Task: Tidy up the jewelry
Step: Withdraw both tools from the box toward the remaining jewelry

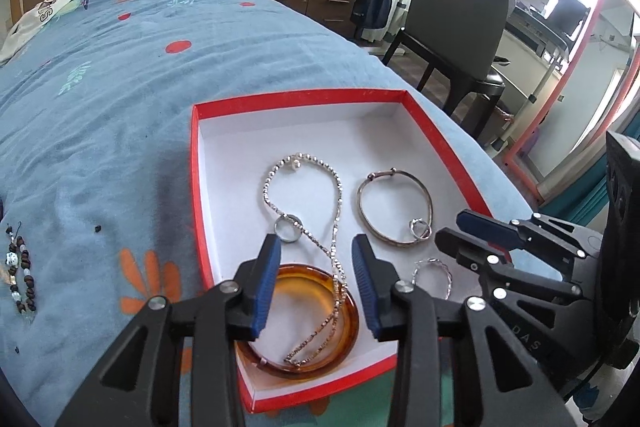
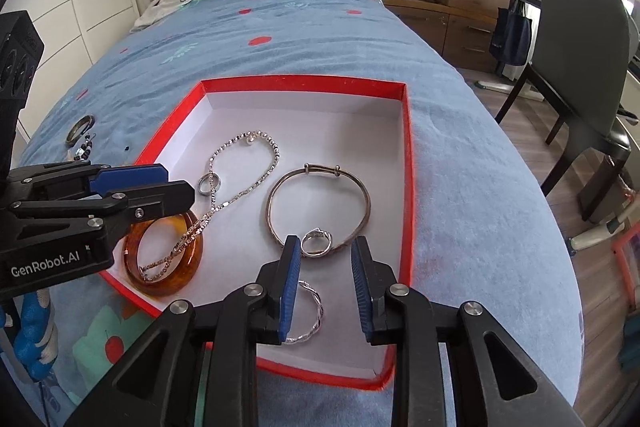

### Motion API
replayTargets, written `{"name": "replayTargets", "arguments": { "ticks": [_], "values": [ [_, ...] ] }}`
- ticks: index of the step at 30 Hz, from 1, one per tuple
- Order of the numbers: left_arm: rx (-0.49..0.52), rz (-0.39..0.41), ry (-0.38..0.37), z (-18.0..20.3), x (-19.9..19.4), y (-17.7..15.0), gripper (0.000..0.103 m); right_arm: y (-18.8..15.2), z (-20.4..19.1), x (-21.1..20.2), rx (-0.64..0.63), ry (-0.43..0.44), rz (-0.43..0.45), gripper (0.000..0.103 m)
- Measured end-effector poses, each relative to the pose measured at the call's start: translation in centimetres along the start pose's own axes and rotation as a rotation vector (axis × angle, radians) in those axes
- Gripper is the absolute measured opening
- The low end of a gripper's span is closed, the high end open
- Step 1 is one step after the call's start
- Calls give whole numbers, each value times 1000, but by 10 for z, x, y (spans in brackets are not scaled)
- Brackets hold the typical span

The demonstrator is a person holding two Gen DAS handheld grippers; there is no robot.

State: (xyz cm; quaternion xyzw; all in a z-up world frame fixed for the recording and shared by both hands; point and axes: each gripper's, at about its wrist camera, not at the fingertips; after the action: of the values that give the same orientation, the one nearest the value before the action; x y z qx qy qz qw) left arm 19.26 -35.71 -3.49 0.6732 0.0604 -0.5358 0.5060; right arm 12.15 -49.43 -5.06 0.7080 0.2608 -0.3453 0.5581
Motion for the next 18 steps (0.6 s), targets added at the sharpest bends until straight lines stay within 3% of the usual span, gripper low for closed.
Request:
{"name": "replayTargets", "arguments": {
  "ticks": [8,15,18],
  "values": [
    [-9,39,33,3,-47,-7,36,-9,11,-47,60,-35,43,27],
    [-28,112,101,-2,-116,-21,39,-19,-3,-100,74,-34,111,32],
    [-48,139,139,-8,-147,-34,46,-24,-17,-124,66,-13,141,33]
  ]
}}
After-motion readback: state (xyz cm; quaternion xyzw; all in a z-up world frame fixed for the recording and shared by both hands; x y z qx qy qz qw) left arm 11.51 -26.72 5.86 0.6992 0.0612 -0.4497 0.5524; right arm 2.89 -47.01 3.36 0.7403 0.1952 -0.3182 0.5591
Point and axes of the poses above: each gripper's, at about its wrist camera, not at the fingertips, and x roughly the way its jaws point, z to its right, y to its top, and after that the axes turned 9 degrees about x, right-handed
